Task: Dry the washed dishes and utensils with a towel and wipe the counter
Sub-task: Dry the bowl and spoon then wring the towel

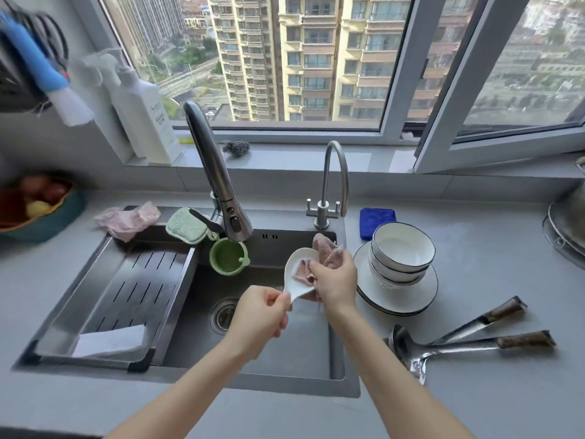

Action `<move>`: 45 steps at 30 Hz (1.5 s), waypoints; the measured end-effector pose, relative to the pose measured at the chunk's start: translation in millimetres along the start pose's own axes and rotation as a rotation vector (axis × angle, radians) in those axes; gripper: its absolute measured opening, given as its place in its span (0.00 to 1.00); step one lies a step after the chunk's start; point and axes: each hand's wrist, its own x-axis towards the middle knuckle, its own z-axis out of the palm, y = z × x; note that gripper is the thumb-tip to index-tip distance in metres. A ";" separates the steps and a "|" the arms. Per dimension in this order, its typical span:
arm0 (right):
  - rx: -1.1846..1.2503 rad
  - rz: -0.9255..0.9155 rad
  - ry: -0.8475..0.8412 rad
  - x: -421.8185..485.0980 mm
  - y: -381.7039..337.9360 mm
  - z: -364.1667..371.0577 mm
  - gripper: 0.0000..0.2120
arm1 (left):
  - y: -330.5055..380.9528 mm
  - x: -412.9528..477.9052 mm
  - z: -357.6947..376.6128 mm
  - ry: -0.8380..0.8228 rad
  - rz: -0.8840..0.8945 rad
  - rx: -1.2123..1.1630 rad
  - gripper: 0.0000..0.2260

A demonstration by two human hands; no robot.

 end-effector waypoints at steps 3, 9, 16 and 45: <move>-0.403 -0.409 -0.037 13.6 0.9 -3.9 0.09 | -0.3 -7.0 -11.8 0.049 -0.054 0.016 0.14; 0.124 -0.042 -0.213 21.8 -31.0 -26.1 0.04 | -7.3 -22.3 -43.2 0.131 -0.126 0.010 0.14; -0.863 -0.478 -0.539 -12.1 -5.7 12.1 0.16 | 3.1 -21.5 -30.7 0.121 0.019 0.265 0.18; -0.192 -0.051 -0.772 -34.5 -63.5 27.3 0.20 | 26.4 -3.4 -69.9 0.286 0.219 0.328 0.13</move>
